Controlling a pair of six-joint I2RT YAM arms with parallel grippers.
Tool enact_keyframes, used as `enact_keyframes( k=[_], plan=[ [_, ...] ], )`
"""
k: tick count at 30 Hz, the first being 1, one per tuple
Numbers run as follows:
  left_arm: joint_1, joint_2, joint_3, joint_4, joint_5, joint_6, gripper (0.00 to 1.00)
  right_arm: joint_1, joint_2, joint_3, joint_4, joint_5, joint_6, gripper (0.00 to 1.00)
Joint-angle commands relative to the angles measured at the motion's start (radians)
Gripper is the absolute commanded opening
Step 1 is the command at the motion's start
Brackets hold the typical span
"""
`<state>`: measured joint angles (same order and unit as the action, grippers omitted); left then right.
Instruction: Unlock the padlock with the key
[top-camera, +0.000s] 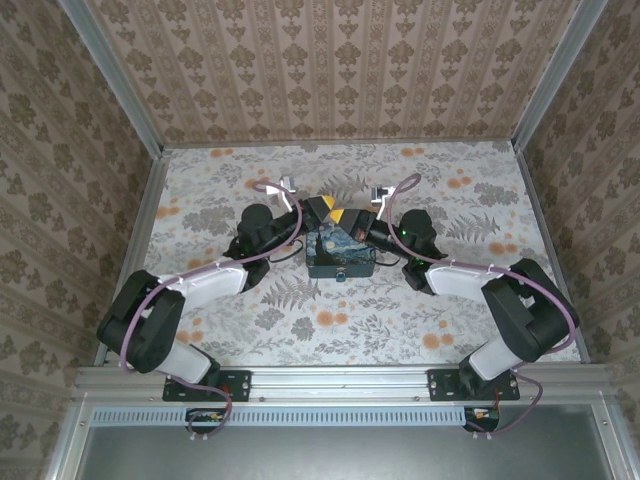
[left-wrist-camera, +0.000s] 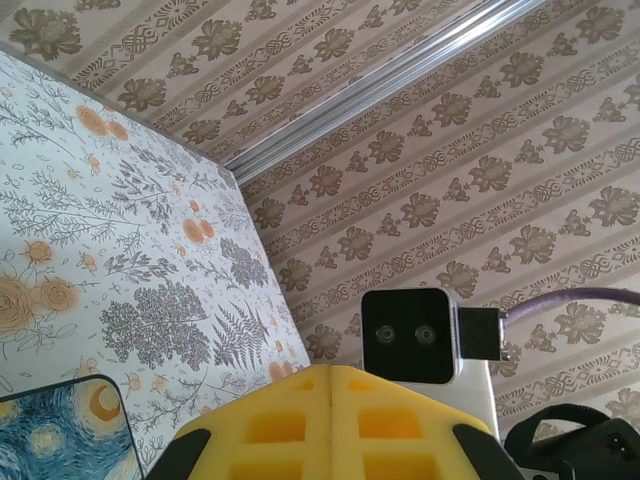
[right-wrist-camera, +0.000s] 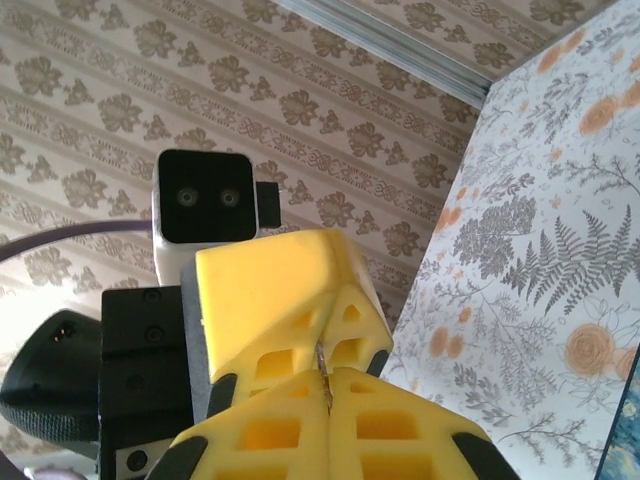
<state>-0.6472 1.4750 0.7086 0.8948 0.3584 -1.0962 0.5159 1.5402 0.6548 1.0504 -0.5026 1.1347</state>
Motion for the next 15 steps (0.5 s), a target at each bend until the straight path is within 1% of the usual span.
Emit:
enact_keyframes(
  k=[1,3,6,8,11,13,14,15],
  plan=[
    [-0.005,0.004,0.021,0.043,-0.007,-0.010,0.00,0.009,-0.002,0.024,0.023,-0.022,-0.007,0.00],
    [-0.001,-0.002,0.022,0.028,-0.013,-0.016,0.01,0.008,-0.015,0.018,-0.004,-0.024,-0.028,0.00],
    [0.017,-0.034,0.013,-0.007,-0.012,-0.026,0.28,0.004,-0.056,0.011,-0.090,-0.028,-0.099,0.00],
    [0.035,-0.067,0.004,-0.047,-0.004,-0.031,0.49,0.005,-0.095,0.012,-0.195,-0.027,-0.181,0.00],
    [0.059,-0.127,0.010,-0.164,0.010,-0.022,0.71,0.004,-0.140,0.024,-0.320,-0.031,-0.278,0.00],
    [0.070,-0.169,0.035,-0.301,0.017,0.011,0.81,0.004,-0.143,0.037,-0.390,-0.030,-0.333,0.00],
    [0.073,-0.190,0.048,-0.359,0.016,0.033,0.85,0.004,-0.174,0.046,-0.422,-0.028,-0.360,0.00],
    [0.076,-0.209,0.068,-0.437,0.011,0.057,0.94,0.006,-0.184,0.055,-0.458,-0.024,-0.394,0.00]
  ],
)
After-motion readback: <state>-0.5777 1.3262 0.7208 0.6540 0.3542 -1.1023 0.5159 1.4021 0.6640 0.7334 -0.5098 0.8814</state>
